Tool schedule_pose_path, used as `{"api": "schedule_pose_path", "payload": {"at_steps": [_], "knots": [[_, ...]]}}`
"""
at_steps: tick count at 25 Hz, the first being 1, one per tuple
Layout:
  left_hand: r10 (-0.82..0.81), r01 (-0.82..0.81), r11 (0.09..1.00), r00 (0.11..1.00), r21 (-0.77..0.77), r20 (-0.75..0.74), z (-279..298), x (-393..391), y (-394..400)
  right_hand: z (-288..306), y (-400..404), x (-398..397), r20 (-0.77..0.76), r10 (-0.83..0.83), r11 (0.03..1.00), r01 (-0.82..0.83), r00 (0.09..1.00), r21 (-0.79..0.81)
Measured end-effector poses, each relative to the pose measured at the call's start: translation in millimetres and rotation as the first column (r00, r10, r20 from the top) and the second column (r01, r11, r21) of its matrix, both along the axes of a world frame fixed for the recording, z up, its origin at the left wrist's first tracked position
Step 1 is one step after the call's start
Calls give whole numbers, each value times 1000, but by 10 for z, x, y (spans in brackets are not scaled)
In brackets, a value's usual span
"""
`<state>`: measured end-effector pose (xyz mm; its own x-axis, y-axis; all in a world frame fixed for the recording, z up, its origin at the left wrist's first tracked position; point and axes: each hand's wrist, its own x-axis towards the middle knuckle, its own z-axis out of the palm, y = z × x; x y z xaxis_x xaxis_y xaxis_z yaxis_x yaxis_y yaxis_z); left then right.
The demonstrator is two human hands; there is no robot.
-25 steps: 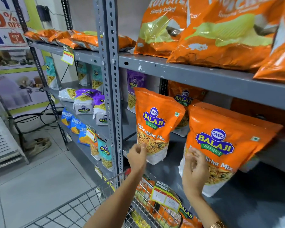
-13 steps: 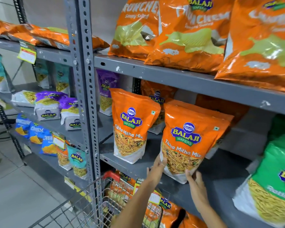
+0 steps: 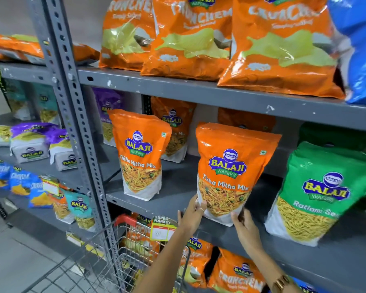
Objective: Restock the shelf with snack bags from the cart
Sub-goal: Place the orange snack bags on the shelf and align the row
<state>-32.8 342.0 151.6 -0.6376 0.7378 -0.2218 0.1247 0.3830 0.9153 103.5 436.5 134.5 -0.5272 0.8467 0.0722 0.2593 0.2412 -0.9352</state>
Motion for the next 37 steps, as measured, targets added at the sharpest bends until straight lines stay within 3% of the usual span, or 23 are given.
{"api": "schedule_pose_path", "payload": {"at_steps": [6,8,11,14,18,21,23,26,28,32,37], "knots": [[42,-43,999,999,-30,-28,15,140,84,-32,89,143,34,4,999,-5,999,32],[75,-72,996,996,57,-47,-8,174,93,-8,109,165,23,0,999,-1,1000,42],[233,-216,924,972,316,-14,1,388,108,56,117,318,-69,-134,981,143,989,135],[462,-431,835,887,343,-9,97,592,179,156,121,600,-189,-298,899,342,936,274],[523,-467,800,851,377,-54,183,886,288,231,297,1038,-277,-453,753,530,847,390],[445,-380,863,884,333,-146,171,1144,445,246,476,1327,-312,-533,722,615,787,318],[332,-254,903,924,348,-188,168,1310,574,153,618,1452,-279,-543,763,604,792,229],[51,-40,967,998,252,-38,130,1517,790,-49,815,1606,-136,-437,891,449,889,72],[-102,86,984,990,158,93,54,1624,897,-125,900,1692,-54,-328,945,328,943,-8],[-87,81,994,993,70,81,-122,1725,1154,-84,990,1809,-17,-177,982,176,984,-69],[-84,84,996,996,-26,-20,-108,1941,1230,-13,1081,2047,-74,-221,969,210,972,-128]]}}
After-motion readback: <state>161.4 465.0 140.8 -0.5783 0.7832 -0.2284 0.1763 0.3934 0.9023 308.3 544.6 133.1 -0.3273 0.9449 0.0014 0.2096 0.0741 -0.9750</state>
